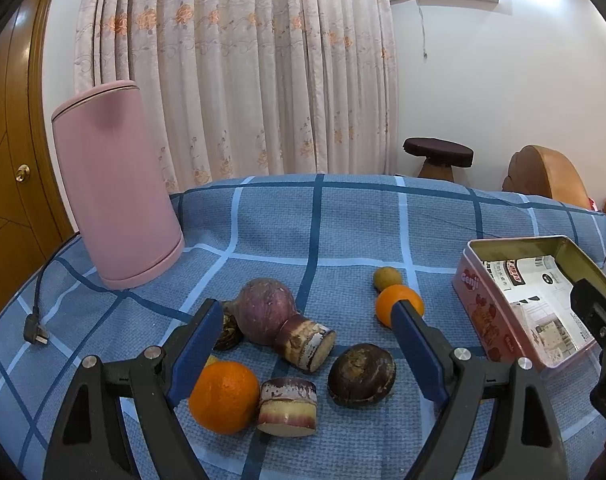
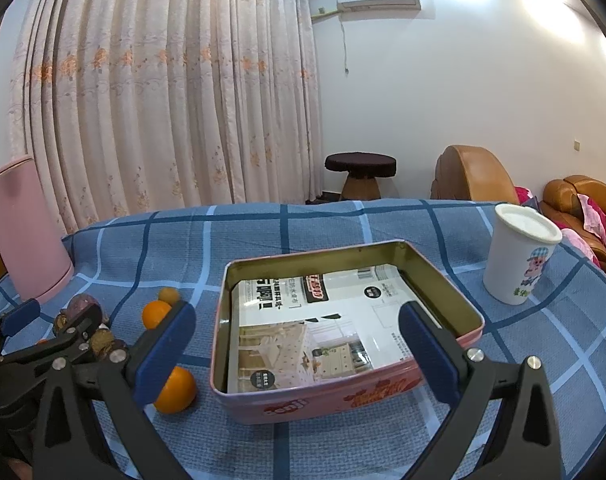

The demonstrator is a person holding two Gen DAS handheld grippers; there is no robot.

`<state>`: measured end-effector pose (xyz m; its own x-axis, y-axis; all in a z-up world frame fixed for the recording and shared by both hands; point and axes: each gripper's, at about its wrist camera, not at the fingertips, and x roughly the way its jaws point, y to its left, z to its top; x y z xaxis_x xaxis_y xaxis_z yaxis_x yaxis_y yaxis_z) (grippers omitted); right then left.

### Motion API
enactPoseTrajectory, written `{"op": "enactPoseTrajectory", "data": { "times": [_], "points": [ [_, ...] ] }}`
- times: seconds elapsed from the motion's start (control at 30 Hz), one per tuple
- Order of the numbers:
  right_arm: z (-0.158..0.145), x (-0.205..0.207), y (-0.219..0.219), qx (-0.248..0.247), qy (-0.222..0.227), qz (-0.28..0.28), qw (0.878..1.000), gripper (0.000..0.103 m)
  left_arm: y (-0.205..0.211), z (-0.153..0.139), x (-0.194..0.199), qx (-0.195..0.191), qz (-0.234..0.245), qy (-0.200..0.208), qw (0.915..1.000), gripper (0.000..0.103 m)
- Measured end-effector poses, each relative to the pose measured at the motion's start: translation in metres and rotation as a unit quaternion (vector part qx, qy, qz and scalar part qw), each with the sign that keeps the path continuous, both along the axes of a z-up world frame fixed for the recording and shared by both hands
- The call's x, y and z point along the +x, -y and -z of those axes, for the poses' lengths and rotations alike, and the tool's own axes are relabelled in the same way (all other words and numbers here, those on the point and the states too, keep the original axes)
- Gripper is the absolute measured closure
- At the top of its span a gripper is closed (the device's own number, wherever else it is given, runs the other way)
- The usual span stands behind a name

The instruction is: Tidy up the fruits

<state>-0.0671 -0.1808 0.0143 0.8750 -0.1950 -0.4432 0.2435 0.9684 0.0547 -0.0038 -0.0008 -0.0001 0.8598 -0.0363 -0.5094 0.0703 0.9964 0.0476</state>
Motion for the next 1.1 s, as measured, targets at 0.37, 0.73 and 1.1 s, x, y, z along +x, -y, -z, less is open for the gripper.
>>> {"op": "enactPoseTrajectory", "data": {
  "times": [0.37, 0.73, 1.1],
  "points": [
    [0.0, 0.0, -0.002, -0.001, 0.002, -0.007, 1.0, 0.0, -0.004, 0.0, -0.002, -0.006, -0.004, -0.003, 1.0, 0.016],
    [0.002, 0.002, -0.008, -0.005, -0.001, -0.024, 1.0, 0.006, -0.008, 0.002, -0.003, -0.012, -0.006, -0.01, 0.9999, 0.016],
    [0.007, 0.009, -0.02, 0.015, -0.022, -0.099, 0.995, 0.035, -0.032, -0.004, 0.006, 0.035, -0.016, -0.008, 0.9992, 0.016]
  ]
}}
